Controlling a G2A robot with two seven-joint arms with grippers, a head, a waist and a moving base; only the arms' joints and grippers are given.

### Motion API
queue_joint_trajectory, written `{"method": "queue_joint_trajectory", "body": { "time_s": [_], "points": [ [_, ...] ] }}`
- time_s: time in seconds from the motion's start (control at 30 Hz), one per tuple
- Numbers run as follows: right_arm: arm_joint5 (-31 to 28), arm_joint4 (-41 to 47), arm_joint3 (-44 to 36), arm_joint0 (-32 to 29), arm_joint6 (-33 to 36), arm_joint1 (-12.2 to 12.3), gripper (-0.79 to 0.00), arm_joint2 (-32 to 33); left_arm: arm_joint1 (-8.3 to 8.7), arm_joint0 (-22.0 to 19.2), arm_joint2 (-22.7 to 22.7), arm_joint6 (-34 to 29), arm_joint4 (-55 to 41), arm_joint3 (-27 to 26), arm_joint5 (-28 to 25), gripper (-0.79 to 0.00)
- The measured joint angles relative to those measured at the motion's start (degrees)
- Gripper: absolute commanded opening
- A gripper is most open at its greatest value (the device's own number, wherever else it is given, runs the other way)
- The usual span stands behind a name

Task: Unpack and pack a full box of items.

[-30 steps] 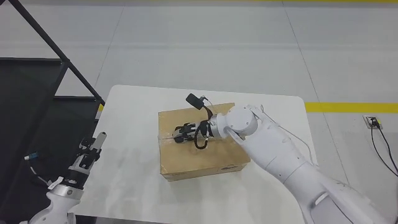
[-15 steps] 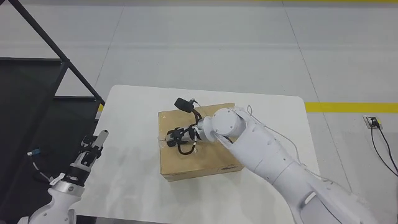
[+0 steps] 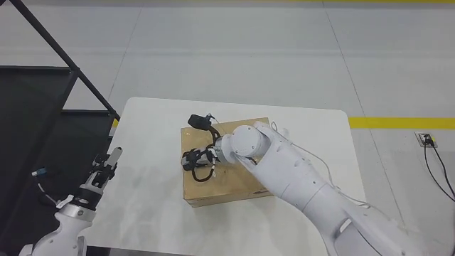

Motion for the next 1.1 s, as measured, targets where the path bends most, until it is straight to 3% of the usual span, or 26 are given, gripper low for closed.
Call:
{"method": "queue_joint_trajectory", "body": {
  "time_s": [0.2,0.4,0.7,1.1],
  "points": [
    [-0.37,-1.39,0.97,0.47,0.12,-0.19,-0.785,1.12,0.34,-0.49,0.66,-0.17,0.0,0.31,0.18,0.0],
    [-0.01,-3.48,0.34,0.01,0.99,1.13,-0.785,3.42,0.68,-0.87,1.15,-0.27,0.04,0.2,0.3,0.0],
    [2.71,-8.27,-6.46,-3.78,3.17,5.57,-0.785,9.2,1.17,-1.49,2.28,-0.59,0.41,0.22,0.5,0.0],
    [11.42,-17.14,-19.34,-12.46,4.01,12.04,-0.785,19.3,1.72,-1.81,3.79,-0.28,1.04,-0.21,1.01,0.0]
  ]
}}
